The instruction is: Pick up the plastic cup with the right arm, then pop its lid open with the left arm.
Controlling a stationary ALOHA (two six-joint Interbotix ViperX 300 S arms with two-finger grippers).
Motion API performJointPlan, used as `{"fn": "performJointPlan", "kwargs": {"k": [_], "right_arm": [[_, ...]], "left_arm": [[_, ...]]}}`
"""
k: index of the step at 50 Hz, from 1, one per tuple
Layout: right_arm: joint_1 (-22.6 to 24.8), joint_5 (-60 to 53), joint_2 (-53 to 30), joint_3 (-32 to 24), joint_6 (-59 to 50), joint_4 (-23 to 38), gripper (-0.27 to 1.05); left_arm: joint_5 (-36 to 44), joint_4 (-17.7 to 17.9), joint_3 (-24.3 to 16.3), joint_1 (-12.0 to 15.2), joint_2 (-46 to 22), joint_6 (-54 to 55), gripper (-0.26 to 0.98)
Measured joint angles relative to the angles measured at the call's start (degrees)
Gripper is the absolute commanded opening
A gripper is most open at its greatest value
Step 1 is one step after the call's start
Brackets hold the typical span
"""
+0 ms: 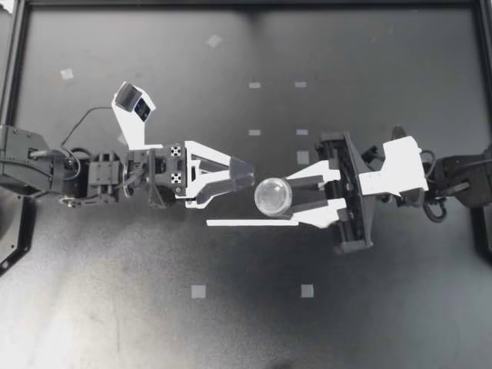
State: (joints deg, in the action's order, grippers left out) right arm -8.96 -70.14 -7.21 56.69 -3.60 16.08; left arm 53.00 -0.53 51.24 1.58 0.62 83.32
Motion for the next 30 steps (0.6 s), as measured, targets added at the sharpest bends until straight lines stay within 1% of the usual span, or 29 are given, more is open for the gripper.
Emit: {"fn": "performJointPlan", "kwargs": {"k": [13,21,30], "right_arm": [[-1.1,0.5,-2.5,-0.4,-1.0,-0.2,0.28],[-1.1,0.9,-3.9,-0.4,-4.5,-0.1,0.28],[-1.1,1.6,-4.3,2.4,-6.6,-0.2,0.27]], "left_arm": [[0.4,-0.1,-0.1,-0.4,-0.1,0.1,0.79],[1.9,-0.1,-0.1,-0.4,0.0,-0.3,0.79],[3.1,-0.2,0.0,-0.5,1.1,-1.1,0.79]]}}
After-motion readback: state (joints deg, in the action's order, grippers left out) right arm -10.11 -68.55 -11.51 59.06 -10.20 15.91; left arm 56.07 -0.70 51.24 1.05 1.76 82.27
